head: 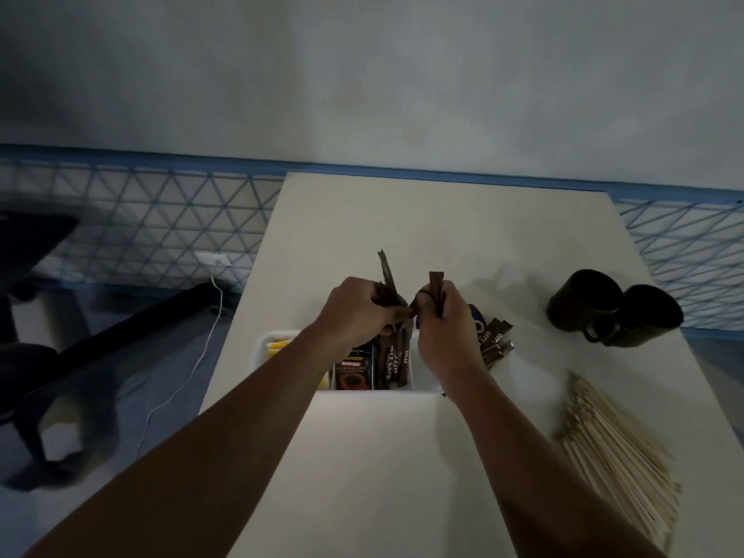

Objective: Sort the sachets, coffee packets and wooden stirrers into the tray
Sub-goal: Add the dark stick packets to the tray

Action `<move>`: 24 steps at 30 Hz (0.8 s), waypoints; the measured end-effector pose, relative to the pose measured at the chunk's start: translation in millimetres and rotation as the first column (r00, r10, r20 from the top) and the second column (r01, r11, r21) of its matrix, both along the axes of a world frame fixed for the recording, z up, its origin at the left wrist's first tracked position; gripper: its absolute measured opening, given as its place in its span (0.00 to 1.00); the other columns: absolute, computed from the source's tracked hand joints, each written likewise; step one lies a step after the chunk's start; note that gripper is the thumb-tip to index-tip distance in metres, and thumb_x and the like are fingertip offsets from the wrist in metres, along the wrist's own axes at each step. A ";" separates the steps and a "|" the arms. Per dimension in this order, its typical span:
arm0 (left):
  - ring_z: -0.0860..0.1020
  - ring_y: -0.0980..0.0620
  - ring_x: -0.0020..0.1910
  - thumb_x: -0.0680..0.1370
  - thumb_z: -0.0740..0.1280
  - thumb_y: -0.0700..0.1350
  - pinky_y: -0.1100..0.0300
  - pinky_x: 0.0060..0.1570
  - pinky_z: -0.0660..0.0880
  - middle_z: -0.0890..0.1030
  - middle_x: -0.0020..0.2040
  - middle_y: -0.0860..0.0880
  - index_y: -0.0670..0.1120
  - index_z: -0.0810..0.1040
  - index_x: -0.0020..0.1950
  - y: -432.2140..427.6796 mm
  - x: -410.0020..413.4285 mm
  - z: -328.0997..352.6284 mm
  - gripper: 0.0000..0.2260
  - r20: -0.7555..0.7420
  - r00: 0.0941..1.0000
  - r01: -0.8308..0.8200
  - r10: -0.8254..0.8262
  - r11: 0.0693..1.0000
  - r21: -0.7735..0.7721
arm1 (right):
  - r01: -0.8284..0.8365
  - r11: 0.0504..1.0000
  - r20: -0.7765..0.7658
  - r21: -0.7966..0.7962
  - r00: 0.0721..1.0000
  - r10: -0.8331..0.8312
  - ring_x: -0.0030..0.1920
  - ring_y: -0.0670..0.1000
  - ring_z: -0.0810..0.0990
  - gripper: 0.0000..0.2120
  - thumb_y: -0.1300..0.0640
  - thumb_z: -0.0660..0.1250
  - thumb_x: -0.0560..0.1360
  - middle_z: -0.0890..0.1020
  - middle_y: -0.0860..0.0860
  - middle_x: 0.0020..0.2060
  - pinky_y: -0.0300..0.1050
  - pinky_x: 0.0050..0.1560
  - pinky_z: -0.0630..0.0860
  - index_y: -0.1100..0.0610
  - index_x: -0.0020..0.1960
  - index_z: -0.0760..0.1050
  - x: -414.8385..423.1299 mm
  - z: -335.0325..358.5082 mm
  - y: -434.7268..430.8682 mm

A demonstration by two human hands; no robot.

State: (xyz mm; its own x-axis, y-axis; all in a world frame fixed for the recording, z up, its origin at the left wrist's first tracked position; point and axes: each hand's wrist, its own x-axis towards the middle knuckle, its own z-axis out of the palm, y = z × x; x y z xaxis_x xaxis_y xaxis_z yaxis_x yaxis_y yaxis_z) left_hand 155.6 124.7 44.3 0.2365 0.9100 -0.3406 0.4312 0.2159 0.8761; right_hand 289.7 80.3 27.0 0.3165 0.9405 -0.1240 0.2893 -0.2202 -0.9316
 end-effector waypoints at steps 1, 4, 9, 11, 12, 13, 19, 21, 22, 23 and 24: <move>0.85 0.47 0.42 0.71 0.76 0.42 0.48 0.50 0.82 0.86 0.42 0.45 0.44 0.86 0.46 -2.6 -3.6 -1.8 0.05 -0.008 0.999 -0.031 0.031 1.000 0.002 | 0.008 1.000 0.013 -0.005 1.000 -0.008 0.35 0.47 0.73 0.08 0.59 0.58 0.83 0.77 0.50 0.37 0.42 0.35 0.69 0.58 0.46 0.71 -1.5 -1.2 -1.1; 0.85 0.50 0.40 0.71 0.75 0.42 0.52 0.50 0.82 0.86 0.41 0.47 0.45 0.86 0.45 -9.9 -10.5 -5.3 0.04 -0.093 0.995 -0.038 0.040 0.999 0.022 | 0.025 1.000 0.071 0.016 0.997 -0.026 0.39 0.45 0.78 0.07 0.59 0.57 0.84 0.81 0.49 0.40 0.36 0.36 0.70 0.57 0.49 0.70 -4.3 -1.1 -4.2; 0.84 0.51 0.42 0.71 0.73 0.48 0.56 0.51 0.77 0.86 0.41 0.48 0.45 0.85 0.44 -17.3 -7.3 -8.8 0.08 -0.386 0.916 0.174 -0.111 0.976 0.132 | 0.020 0.999 0.139 0.030 0.990 -0.024 0.39 0.42 0.78 0.06 0.59 0.56 0.84 0.82 0.48 0.41 0.31 0.30 0.68 0.57 0.50 0.69 -10.3 0.3 -6.3; 0.83 0.49 0.42 0.72 0.70 0.50 0.58 0.45 0.73 0.84 0.39 0.47 0.44 0.82 0.40 -19.6 -2.4 -11.1 0.10 -0.506 0.852 0.237 -0.130 0.960 0.152 | 0.012 1.000 0.162 0.025 0.987 -0.016 0.39 0.42 0.78 0.05 0.59 0.56 0.84 0.82 0.48 0.41 0.34 0.31 0.68 0.57 0.51 0.70 -14.0 -0.1 -7.1; 0.81 0.48 0.42 0.73 0.69 0.51 0.59 0.42 0.68 0.83 0.38 0.48 0.45 0.79 0.37 -21.0 -0.5 -12.1 0.10 -0.561 0.817 0.268 -0.132 0.949 0.166 | 0.007 1.000 0.173 0.020 0.985 -0.010 0.39 0.42 0.78 0.05 0.59 0.56 0.84 0.81 0.47 0.41 0.34 0.31 0.69 0.57 0.52 0.70 -16.3 -1.0 -7.5; 0.80 0.48 0.42 0.74 0.68 0.51 0.59 0.41 0.64 0.83 0.38 0.48 0.47 0.77 0.36 -22.0 1.2 -12.9 0.10 -0.603 0.787 0.302 -0.134 0.935 0.186 | 0.004 1.000 0.177 0.014 0.984 -0.006 0.39 0.44 0.79 0.05 0.59 0.57 0.84 0.80 0.47 0.40 0.36 0.32 0.72 0.57 0.52 0.70 -18.6 -2.2 -7.7; 0.75 0.46 0.38 0.75 0.66 0.47 0.58 0.41 0.63 0.82 0.40 0.46 0.48 0.71 0.36 -25.2 1.2 -17.5 0.09 -0.626 0.768 0.335 -0.134 0.918 0.214 | 0.033 0.996 0.188 -0.081 0.982 -0.018 0.41 0.53 0.82 0.04 0.52 0.58 0.82 0.82 0.48 0.39 0.60 0.44 0.81 0.49 0.50 0.71 -30.0 -20.7 -8.9; 0.75 0.45 0.39 0.74 0.67 0.46 0.55 0.44 0.70 0.83 0.41 0.46 0.46 0.74 0.37 -25.8 0.7 -21.6 0.08 -0.584 0.807 0.273 -0.089 0.933 0.235 | 0.040 0.995 0.195 -0.097 0.981 -0.020 0.41 0.53 0.83 0.03 0.50 0.58 0.80 0.82 0.47 0.38 0.61 0.43 0.81 0.46 0.50 0.71 -30.9 -27.0 -11.3; 0.77 0.45 0.41 0.74 0.68 0.46 0.55 0.46 0.71 0.83 0.42 0.46 0.45 0.76 0.39 -26.1 0.2 -23.0 0.06 -0.559 0.827 0.238 -0.061 0.939 0.249 | 0.034 0.995 0.204 -0.096 0.979 -0.014 0.41 0.52 0.83 0.03 0.50 0.58 0.80 0.82 0.46 0.38 0.61 0.43 0.81 0.45 0.50 0.71 -30.6 -29.1 -13.1; 0.77 0.45 0.43 0.74 0.69 0.46 0.56 0.46 0.72 0.83 0.43 0.46 0.45 0.78 0.42 -25.8 -0.8 -24.6 0.05 -0.535 0.844 0.205 -0.033 0.942 0.266 | 0.021 0.996 0.212 -0.092 0.977 -0.001 0.41 0.51 0.83 0.03 0.50 0.59 0.80 0.82 0.46 0.38 0.60 0.43 0.81 0.45 0.50 0.71 -30.4 -29.4 -15.0; 0.77 0.47 0.44 0.73 0.70 0.46 0.57 0.45 0.71 0.83 0.44 0.48 0.46 0.80 0.45 -25.5 -1.9 -25.7 0.05 -0.509 0.861 0.171 -0.006 0.945 0.278 | 0.007 0.996 0.219 -0.091 0.976 0.014 0.41 0.50 0.82 0.03 0.51 0.59 0.81 0.82 0.45 0.39 0.59 0.43 0.81 0.45 0.51 0.72 -29.8 -30.0 -16.7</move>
